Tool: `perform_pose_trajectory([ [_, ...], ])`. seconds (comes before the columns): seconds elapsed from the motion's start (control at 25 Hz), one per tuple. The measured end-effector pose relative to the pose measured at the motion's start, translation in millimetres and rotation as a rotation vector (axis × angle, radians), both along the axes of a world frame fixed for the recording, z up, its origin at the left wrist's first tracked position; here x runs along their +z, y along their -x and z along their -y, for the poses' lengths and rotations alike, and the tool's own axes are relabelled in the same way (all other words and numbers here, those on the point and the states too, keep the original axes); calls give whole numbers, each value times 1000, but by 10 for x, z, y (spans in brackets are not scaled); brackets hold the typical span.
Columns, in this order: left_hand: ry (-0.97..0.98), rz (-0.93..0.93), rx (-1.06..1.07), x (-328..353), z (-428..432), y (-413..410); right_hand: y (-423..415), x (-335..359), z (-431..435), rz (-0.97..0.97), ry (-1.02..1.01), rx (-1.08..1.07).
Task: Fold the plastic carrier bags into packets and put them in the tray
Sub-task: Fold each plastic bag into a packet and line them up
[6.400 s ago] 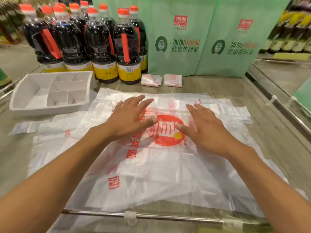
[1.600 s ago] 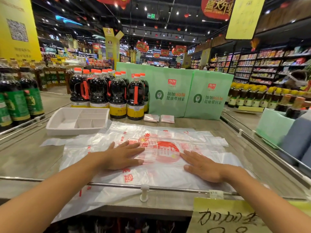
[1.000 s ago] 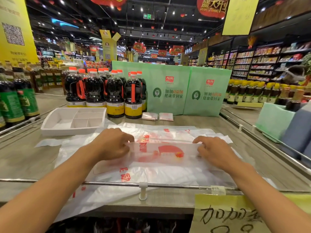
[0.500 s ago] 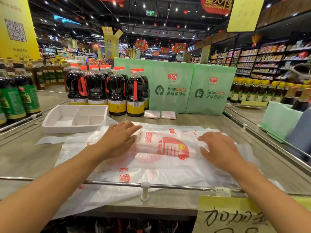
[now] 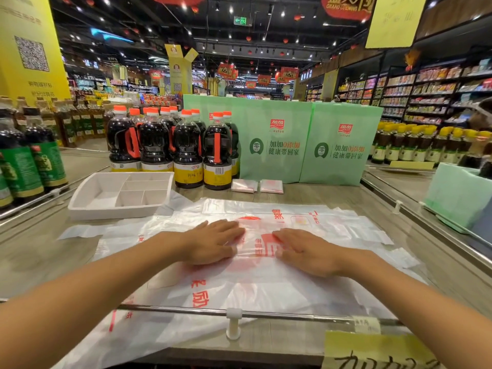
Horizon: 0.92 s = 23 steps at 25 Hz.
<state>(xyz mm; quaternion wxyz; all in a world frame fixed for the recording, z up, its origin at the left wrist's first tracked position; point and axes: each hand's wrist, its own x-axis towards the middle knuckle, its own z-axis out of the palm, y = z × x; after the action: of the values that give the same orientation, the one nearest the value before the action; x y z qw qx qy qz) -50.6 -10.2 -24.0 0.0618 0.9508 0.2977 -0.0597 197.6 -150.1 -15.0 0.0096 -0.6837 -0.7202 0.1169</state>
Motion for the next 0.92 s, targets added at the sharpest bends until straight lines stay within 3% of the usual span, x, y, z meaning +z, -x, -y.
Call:
perform_pose_trajectory([
  [0.56,97,-178,-4,-54,-227,-95,-213,-192,-82,108,150,-214],
  [0.92,111,-151,5,-5,-296,121,-300,-22,35,106,270,-210],
])
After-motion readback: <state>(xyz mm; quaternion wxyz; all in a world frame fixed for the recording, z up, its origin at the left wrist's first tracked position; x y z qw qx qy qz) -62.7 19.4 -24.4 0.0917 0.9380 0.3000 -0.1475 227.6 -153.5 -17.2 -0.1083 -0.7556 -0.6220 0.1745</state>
